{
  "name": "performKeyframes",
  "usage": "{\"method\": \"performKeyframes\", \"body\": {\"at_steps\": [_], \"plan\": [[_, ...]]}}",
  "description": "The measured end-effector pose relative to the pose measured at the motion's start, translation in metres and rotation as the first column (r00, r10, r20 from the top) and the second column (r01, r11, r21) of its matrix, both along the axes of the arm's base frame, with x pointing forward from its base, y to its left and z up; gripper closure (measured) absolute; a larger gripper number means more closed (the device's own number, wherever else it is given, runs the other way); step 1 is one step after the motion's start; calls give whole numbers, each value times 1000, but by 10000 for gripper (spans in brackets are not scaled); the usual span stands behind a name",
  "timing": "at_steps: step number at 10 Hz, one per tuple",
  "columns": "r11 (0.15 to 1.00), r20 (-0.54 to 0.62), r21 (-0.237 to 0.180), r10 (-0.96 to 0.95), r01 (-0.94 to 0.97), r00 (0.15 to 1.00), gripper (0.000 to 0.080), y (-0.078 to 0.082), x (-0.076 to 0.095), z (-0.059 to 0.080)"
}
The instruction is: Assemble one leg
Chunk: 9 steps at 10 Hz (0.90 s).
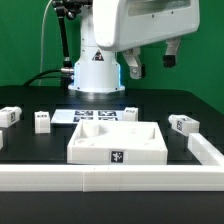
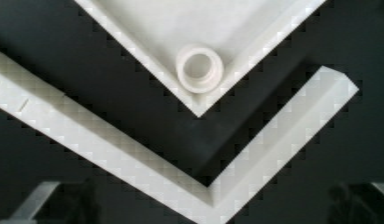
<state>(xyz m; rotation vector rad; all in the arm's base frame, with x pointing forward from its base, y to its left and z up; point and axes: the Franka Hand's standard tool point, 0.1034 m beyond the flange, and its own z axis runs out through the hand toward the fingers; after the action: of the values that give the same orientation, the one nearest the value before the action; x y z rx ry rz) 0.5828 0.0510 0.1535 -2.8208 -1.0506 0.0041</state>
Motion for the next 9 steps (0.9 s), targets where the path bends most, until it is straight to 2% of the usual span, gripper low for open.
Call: {"method": "performKeyframes", "body": {"at_steps": [6, 8, 9], "plan": [[1000, -6, 5, -8, 8, 1000, 150, -2, 0, 1], [990, 1, 9, 140, -140, 990, 150, -10, -9, -3], [977, -7, 12, 215, -215, 977, 150, -11, -18, -11]]}}
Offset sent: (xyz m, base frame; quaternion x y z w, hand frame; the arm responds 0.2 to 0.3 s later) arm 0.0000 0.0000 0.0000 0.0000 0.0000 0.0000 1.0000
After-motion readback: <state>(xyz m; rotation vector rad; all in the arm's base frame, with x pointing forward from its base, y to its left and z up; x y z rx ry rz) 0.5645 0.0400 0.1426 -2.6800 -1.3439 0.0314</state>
